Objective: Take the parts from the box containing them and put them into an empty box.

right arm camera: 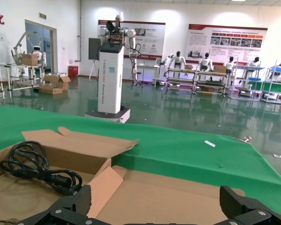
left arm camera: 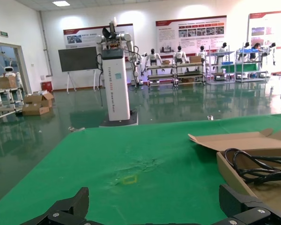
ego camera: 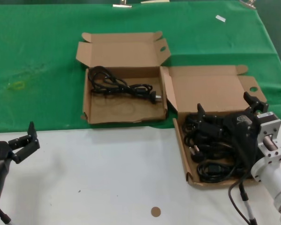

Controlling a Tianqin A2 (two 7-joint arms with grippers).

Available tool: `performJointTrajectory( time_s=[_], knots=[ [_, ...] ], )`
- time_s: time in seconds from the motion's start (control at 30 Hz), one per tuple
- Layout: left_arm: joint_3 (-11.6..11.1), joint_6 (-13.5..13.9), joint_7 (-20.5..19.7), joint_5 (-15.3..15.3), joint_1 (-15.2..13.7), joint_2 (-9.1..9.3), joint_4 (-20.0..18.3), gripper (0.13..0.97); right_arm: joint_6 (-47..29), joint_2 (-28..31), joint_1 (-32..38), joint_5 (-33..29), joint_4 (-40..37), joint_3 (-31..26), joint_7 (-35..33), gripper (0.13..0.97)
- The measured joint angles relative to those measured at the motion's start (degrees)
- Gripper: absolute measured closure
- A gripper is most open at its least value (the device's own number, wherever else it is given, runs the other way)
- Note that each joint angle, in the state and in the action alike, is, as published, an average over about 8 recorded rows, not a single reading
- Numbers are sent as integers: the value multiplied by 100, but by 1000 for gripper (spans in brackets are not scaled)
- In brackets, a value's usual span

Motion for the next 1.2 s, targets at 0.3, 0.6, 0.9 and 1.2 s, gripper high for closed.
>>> performJointTrajectory(
  time_s=[0.3,0.6,0.9,1.2],
  knots=[
    [0,0,0,0,0,0,0,132,0,0,0,0,0,0,0,129],
    [0,0,0,0,0,0,0,132,0,0,0,0,0,0,0,129],
    [0,0,0,0,0,0,0,132,0,0,0,0,0,0,0,129],
    [0,0,0,0,0,0,0,132,0,0,0,0,0,0,0,129]
  ],
)
